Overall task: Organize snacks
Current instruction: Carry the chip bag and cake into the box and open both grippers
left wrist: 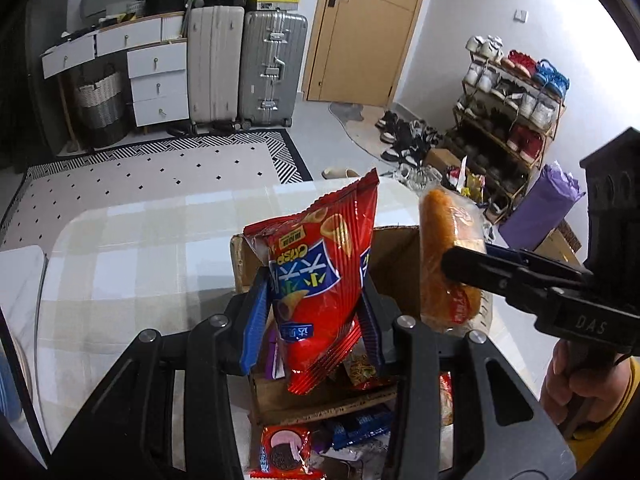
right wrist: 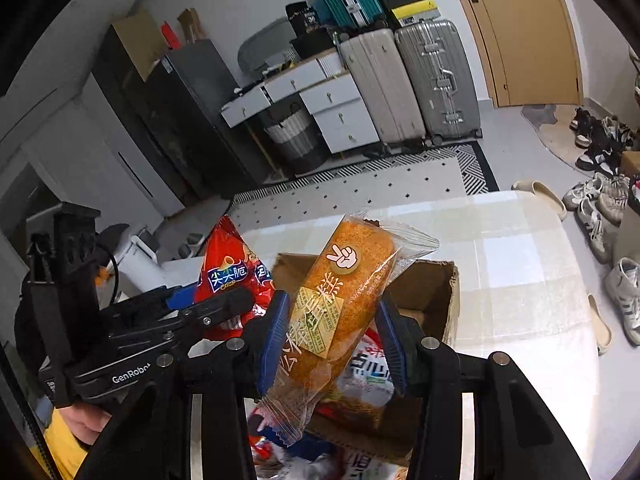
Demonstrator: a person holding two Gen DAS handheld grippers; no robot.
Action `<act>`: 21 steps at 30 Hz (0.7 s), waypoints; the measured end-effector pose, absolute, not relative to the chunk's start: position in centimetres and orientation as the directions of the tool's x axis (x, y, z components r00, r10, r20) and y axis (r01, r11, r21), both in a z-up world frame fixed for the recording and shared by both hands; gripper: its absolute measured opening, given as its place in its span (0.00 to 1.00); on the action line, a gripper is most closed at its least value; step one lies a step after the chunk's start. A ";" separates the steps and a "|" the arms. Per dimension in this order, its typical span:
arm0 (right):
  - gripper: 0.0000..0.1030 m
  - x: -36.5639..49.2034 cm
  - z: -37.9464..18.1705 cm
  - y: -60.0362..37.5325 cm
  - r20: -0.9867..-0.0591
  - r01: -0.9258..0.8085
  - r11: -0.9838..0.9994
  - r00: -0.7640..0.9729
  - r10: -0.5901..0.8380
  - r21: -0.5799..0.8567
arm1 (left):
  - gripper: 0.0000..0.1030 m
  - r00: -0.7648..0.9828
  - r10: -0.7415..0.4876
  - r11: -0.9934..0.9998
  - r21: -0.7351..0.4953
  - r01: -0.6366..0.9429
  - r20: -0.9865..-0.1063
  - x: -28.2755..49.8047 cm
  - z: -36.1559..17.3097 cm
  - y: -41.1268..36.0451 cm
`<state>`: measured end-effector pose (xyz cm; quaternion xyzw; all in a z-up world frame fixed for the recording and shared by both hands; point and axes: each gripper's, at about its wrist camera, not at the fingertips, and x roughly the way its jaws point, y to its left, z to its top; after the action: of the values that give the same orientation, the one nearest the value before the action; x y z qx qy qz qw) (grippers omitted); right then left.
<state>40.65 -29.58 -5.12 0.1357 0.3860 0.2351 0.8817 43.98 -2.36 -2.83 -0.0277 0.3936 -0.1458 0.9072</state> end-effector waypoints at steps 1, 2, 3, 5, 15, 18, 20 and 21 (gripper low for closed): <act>0.43 41.0 -5.4 -29.6 -0.620 -0.308 0.852 0.587 0.520 0.423 | 0.37 0.643 -0.284 0.957 -0.162 0.242 -0.711 44.5 -3.3 -2.6; 0.43 41.2 -5.7 -29.6 -0.623 -0.308 0.850 0.582 0.523 0.427 | 0.37 0.639 -0.283 0.957 -0.163 0.242 -0.715 44.8 -3.6 -2.8; 0.43 41.3 -6.0 -29.6 -0.625 -0.309 0.850 0.579 0.524 0.427 | 0.37 0.635 -0.283 0.956 -0.164 0.242 -0.719 45.0 -4.0 -2.9; 0.43 41.7 -6.5 -29.6 -0.629 -0.309 0.849 0.572 0.526 0.429 | 0.37 0.626 -0.281 0.957 -0.159 0.244 -0.727 45.8 -4.6 -3.5; 0.43 42.4 -9.9 -29.3 -0.678 -0.280 0.872 0.549 0.489 0.403 | 0.37 0.578 -0.250 0.961 -0.126 0.246 -0.777 47.6 -8.5 -5.2; 0.43 42.3 -10.7 -29.3 -0.690 -0.272 0.880 0.547 0.473 0.388 | 0.37 0.579 -0.250 0.961 -0.127 0.245 -0.776 47.9 -9.2 -5.6; 0.43 42.3 -10.7 -29.3 -0.690 -0.272 0.885 0.555 0.465 0.378 | 0.39 0.568 -0.257 0.959 -0.133 0.251 -0.782 48.2 -9.5 -5.8; 0.43 42.1 -10.5 -29.2 -0.690 -0.276 0.891 0.564 0.454 0.360 | 0.40 0.558 -0.255 0.959 -0.130 0.253 -0.790 48.4 -9.7 -5.9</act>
<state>42.10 -29.18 -10.52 0.1060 0.4180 0.2079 0.8779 48.37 -5.88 -9.67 -0.0008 0.4475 -0.1440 0.8826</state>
